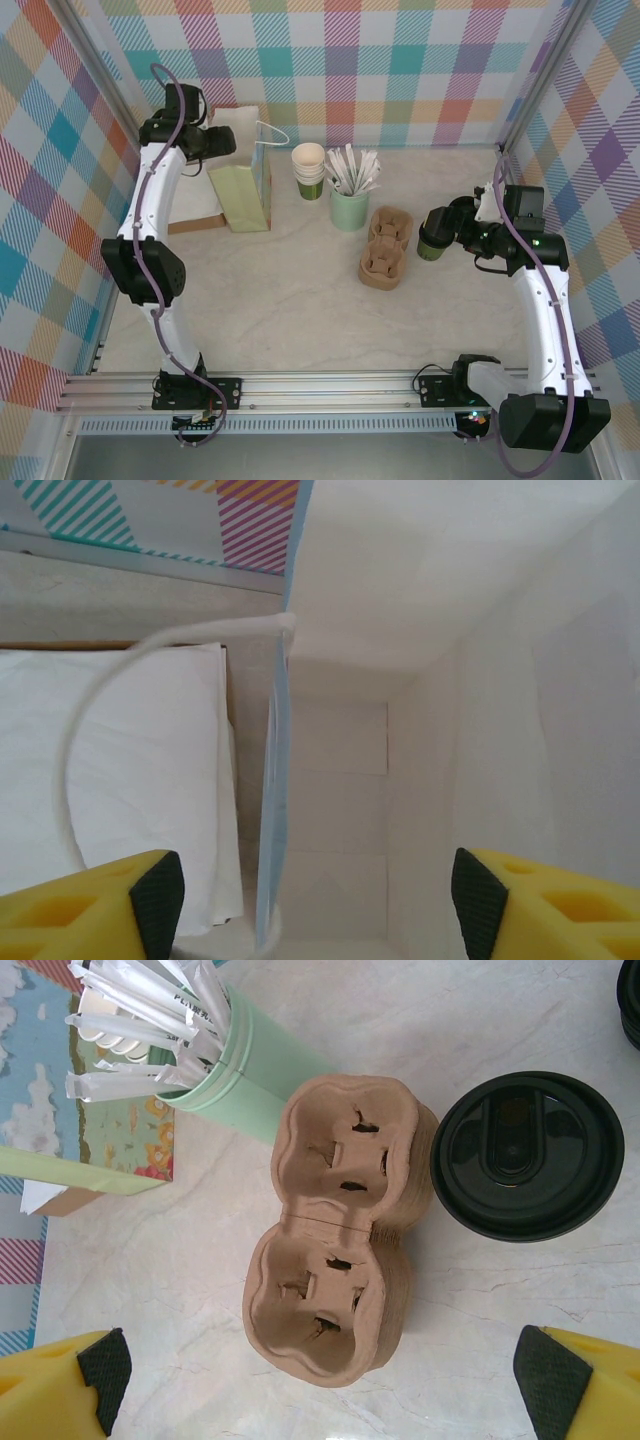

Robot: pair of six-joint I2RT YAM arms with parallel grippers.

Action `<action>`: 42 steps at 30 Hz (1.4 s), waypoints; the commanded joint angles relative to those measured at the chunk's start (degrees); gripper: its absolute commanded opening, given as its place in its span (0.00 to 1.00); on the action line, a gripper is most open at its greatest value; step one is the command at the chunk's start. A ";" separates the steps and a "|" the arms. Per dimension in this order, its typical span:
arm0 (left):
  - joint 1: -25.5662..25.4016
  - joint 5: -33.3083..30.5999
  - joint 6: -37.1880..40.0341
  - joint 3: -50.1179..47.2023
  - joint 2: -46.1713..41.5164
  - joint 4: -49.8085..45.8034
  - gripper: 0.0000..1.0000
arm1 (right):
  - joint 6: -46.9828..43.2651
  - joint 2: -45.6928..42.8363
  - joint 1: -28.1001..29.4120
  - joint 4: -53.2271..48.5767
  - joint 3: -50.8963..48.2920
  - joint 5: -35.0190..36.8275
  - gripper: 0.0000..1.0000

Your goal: Pack the takeout coffee

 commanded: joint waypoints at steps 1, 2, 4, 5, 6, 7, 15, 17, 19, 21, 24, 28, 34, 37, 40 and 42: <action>0.67 -0.74 1.14 2.59 1.14 -1.86 0.62 | -0.10 0.07 -0.27 -0.22 -0.18 -1.24 1.00; 0.66 -0.78 1.20 2.76 1.33 -1.96 0.57 | -0.17 0.05 -0.27 -0.38 -0.09 -1.11 1.00; 0.69 -0.70 1.32 2.93 1.36 -1.96 0.48 | -0.29 -0.03 -0.28 -0.47 0.01 -0.93 1.00; 0.67 -0.63 1.40 2.95 1.29 -1.96 0.44 | -0.20 -0.09 -0.25 -0.48 0.01 -0.92 1.00; 0.69 -0.54 1.48 2.91 1.19 -2.04 0.40 | -0.12 -0.09 -0.28 -0.48 0.01 -0.88 1.00; 0.62 -0.52 1.54 2.91 1.09 -2.13 0.35 | -0.04 -0.08 -0.33 -0.49 -0.02 -0.91 1.00; 0.61 1.17 2.20 1.19 -2.76 -2.63 0.04 | 0.14 -0.27 -0.24 -0.78 -0.24 -0.84 1.00; 0.51 1.80 1.88 -0.84 -5.17 -1.89 0.00 | -0.08 -0.33 -0.24 -1.06 -0.13 -1.14 1.00; 0.32 2.46 1.38 -3.43 -7.94 -0.71 0.00 | -0.44 -0.44 -0.23 -1.41 0.00 -1.27 1.00; 0.11 2.86 1.07 -6.33 -10.81 0.20 0.00 | -1.19 -0.60 -0.27 -1.85 0.18 -1.34 1.00; -0.61 3.23 0.48 -10.64 -15.08 1.00 0.00 | -2.67 -0.71 -0.17 -2.61 0.42 -2.13 0.99; -2.20 3.79 -0.81 -17.21 -21.43 2.10 0.00 | -4.61 -0.88 -0.20 -3.01 0.75 -3.95 0.96; -5.58 3.78 -3.51 -26.33 -31.63 2.78 0.00 | -8.80 0.54 -0.08 -6.34 2.35 -5.19 0.94; -7.01 4.16 -5.37 -31.16 -37.02 2.78 0.00 | -11.87 1.95 0.73 -8.86 3.78 -4.69 0.92; -8.14 7.20 -8.39 -36.47 -42.54 4.02 0.00 | -15.16 3.61 2.86 -10.97 5.52 -2.68 0.91; -9.56 9.51 -10.64 -39.97 -45.96 5.21 0.00 | -17.54 4.78 5.13 -11.68 6.60 -0.82 0.90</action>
